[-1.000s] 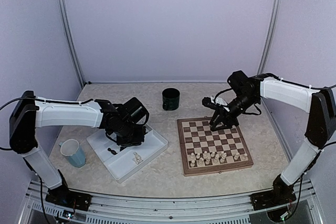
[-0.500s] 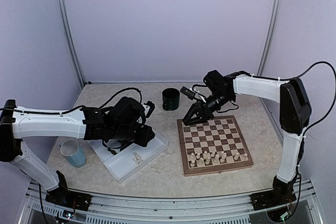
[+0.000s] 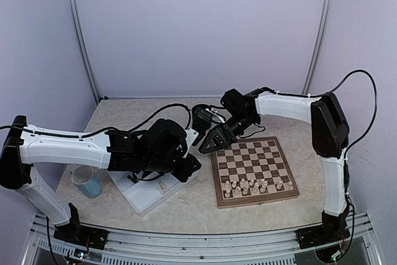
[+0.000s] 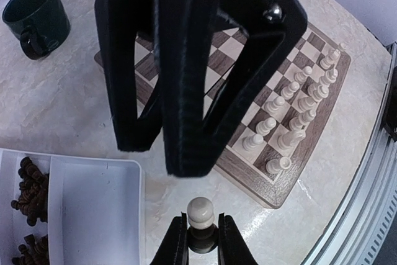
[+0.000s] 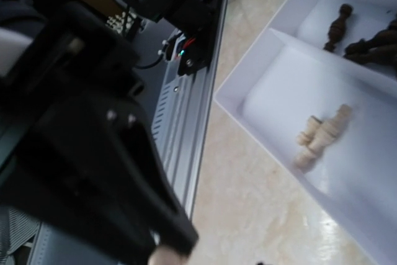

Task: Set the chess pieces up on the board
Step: Pass from the left arm to the right

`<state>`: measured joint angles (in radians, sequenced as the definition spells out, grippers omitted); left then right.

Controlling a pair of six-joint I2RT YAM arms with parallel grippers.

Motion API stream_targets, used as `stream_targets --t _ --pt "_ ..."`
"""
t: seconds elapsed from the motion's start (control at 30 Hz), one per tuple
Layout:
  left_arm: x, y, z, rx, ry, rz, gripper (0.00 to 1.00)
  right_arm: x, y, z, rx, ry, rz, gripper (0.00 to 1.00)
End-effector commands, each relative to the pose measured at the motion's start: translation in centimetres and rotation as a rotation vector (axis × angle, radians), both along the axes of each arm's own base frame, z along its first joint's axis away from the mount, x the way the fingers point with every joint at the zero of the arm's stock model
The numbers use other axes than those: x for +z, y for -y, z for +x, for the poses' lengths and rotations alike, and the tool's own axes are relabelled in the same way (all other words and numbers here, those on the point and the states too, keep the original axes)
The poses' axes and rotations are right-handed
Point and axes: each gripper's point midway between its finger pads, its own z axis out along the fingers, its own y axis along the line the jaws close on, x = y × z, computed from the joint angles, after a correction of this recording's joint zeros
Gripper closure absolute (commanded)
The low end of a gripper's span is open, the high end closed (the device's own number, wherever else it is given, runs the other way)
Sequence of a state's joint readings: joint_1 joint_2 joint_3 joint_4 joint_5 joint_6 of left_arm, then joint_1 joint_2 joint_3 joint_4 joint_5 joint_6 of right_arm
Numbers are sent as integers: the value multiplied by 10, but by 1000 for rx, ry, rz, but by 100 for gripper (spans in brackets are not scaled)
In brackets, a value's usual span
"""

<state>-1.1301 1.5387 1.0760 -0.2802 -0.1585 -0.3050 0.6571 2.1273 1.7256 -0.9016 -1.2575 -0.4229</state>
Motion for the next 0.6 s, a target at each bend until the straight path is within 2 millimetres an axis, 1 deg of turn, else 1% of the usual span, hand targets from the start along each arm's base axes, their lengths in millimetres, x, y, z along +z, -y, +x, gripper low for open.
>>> stream_targets --t 0.0,0.1,0.3,0.57 --pt "10 14 3 -28 47 -5 93 -2 -7 -13 24 -38 -31 60" --pt "9 15 3 -28 51 5 93 -9 -7 -18 27 -44 -57 60" --pt "11 17 4 -25 59 2 93 -13 -8 -22 35 -56 -68 61" --pt "13 17 7 -6 75 1 93 -26 -8 -27 41 -76 -105 68"
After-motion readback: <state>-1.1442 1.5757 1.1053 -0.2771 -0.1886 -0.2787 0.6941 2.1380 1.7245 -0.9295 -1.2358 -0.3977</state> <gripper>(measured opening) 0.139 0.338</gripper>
